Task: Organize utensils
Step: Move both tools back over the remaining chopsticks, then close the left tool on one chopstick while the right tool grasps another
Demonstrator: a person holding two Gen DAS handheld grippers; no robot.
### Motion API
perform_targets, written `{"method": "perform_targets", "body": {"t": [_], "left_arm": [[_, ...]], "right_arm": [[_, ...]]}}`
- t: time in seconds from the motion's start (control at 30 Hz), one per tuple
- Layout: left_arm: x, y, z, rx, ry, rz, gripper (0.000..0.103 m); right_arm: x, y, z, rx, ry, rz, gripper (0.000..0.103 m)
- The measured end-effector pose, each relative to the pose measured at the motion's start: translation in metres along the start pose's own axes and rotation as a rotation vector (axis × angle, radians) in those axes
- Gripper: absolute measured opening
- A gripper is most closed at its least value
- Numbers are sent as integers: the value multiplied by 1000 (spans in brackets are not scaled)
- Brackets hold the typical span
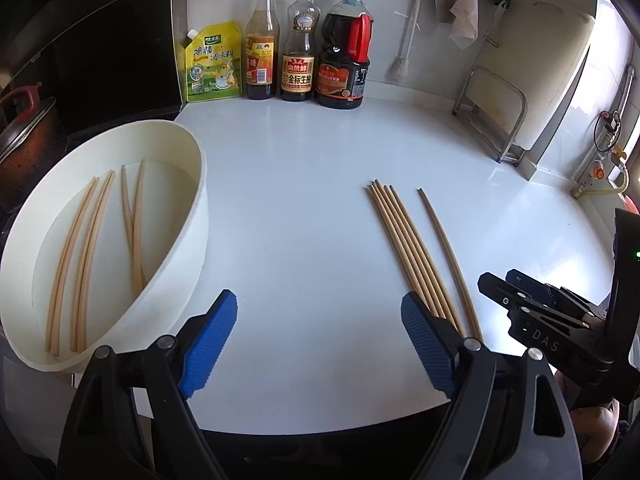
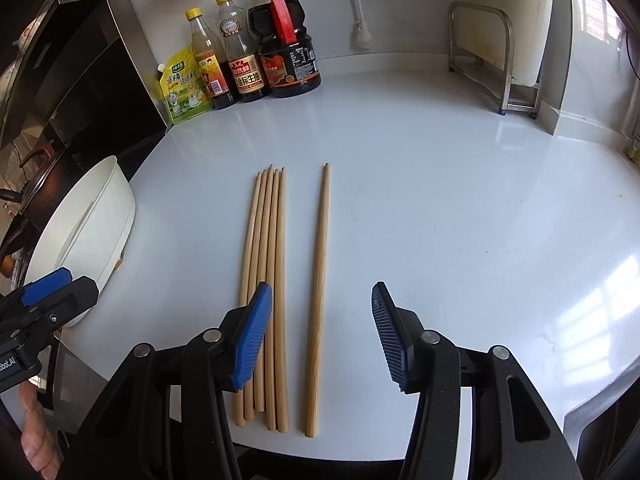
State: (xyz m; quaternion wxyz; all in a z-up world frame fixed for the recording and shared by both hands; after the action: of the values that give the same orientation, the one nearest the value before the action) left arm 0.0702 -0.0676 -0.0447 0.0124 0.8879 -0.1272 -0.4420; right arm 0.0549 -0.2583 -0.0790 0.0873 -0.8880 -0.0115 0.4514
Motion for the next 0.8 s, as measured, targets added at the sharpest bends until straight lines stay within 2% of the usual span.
{"method": "perform_targets", "body": {"t": [0.43, 0.8], "left_arm": [[33, 18, 7, 11, -58, -10, 83], [51, 29, 12, 3, -64, -25, 83]], "right_arm": [[27, 2, 4, -88, -41, 74, 50], [36, 12, 10, -120, -45, 132, 50]]}}
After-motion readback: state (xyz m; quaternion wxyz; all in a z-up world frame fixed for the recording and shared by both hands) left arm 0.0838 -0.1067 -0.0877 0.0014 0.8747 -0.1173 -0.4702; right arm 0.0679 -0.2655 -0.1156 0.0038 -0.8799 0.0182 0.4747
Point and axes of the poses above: each gripper's, at about its wrist camera, not at the fingertips, and x roughly the way its jaws point, y to its right, z to its underside, the point moved 5 cm from there along x, roughly the way its jaws point, and after that the axes turned 2 degrees about -x, right-handed, at the moved point
